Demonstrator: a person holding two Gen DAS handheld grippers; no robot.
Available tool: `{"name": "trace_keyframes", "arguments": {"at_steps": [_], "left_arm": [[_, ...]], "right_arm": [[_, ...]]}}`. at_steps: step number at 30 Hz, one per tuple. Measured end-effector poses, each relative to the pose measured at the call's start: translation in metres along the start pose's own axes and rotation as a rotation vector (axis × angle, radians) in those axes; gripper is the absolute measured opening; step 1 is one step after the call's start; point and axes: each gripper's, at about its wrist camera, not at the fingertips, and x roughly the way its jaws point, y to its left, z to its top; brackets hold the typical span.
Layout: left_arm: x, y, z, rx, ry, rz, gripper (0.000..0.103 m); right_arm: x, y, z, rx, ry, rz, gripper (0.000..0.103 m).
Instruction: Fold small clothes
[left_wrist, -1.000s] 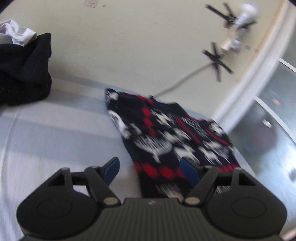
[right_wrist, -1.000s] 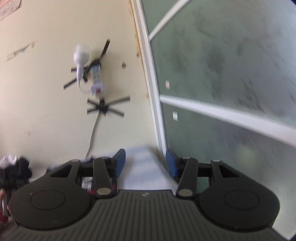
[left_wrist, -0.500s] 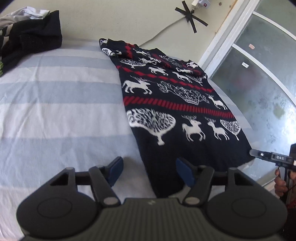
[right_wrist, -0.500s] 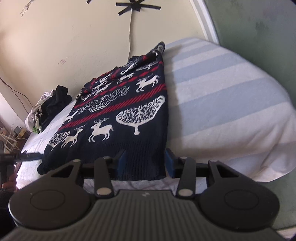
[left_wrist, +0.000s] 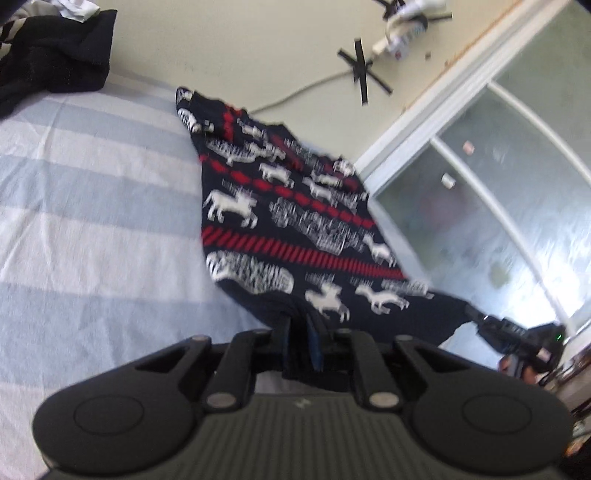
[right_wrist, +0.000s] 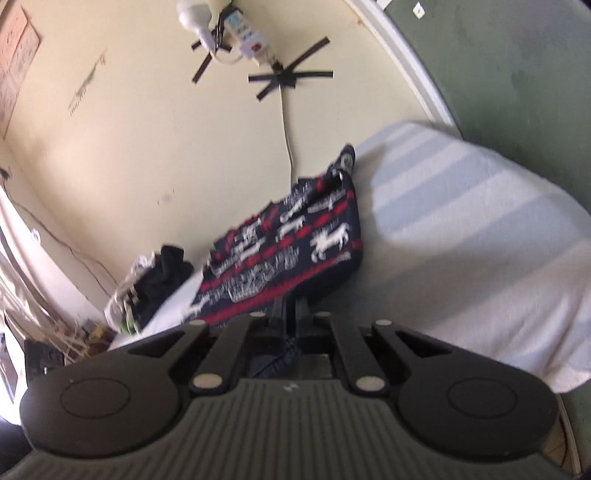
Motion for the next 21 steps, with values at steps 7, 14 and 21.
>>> {"name": "trace_keyframes", "arguments": {"at_steps": [7,14,21], "left_arm": [[0.027,0.015,0.082,-0.076,-0.11,0.04,0.01],[0.088,0.049,0.123,-0.196,-0.16,0.257,0.05],[0.09,0.054,0.092,-0.116,-0.099,0.185,0.06]], "right_arm": [[0.05,0.001,0.07,-0.024,-0.073,0.011,0.007],[0.142,-0.008,0.126,-0.06,-0.141,-0.252,0.055],[0.128,-0.03,0.082,-0.085,-0.033,-0.246,0.055]]}}
